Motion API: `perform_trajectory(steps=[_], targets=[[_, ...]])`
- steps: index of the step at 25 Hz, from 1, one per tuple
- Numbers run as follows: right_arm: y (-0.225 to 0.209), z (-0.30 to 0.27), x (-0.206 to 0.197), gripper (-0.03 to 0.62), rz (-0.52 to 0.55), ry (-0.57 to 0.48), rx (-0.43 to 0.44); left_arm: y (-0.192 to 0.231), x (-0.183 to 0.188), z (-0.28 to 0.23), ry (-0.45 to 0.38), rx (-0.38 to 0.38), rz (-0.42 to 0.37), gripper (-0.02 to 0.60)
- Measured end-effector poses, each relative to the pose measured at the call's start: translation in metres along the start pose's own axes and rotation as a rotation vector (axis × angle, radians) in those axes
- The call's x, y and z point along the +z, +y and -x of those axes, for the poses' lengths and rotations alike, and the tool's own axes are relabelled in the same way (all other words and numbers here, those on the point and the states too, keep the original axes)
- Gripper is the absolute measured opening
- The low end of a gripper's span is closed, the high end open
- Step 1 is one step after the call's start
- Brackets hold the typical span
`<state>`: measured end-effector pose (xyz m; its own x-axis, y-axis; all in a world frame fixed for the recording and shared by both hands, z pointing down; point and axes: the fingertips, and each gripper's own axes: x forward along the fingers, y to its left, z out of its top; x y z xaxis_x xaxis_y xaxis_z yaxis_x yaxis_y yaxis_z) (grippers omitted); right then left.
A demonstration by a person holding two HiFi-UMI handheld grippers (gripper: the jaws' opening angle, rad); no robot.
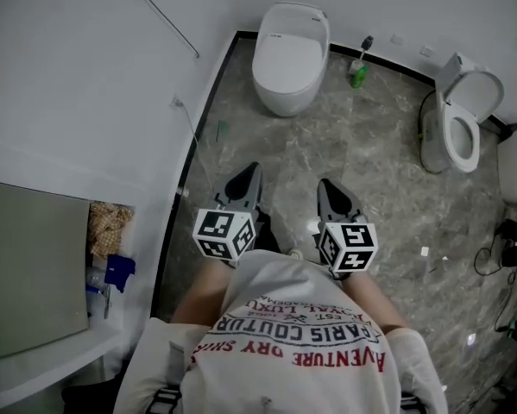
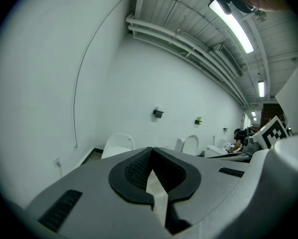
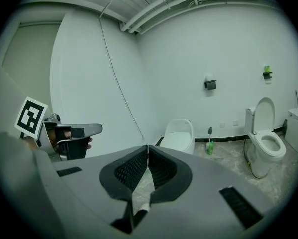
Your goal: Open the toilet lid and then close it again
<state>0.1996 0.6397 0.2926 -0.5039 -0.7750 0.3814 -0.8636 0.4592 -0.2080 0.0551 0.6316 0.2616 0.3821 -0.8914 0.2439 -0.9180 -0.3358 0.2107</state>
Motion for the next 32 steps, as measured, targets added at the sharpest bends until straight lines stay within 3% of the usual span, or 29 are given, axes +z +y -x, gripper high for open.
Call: perform_trajectory(steps=[8, 19, 26, 32], targets=[[-0.038, -0.088, 0.038, 0.015, -0.002, 0.007, -0.063, 0.061, 0.029, -0.099, 0.012, -0.052, 0.0, 0.008], [-0.051, -0.286, 0.108, 0.015, -0.032, 0.019, -0.156, 0.2, 0.071, -0.248, 0.084, -0.17, -0.012, 0.008], [-0.049, -0.386, 0.133, 0.015, -0.026, 0.051, -0.16, 0.271, 0.083, -0.309, 0.121, -0.21, 0.01, 0.008], [-0.055, -0.425, 0.146, 0.015, 0.004, 0.061, -0.138, 0.292, 0.088, -0.338, 0.118, -0.205, 0.007, 0.008]])
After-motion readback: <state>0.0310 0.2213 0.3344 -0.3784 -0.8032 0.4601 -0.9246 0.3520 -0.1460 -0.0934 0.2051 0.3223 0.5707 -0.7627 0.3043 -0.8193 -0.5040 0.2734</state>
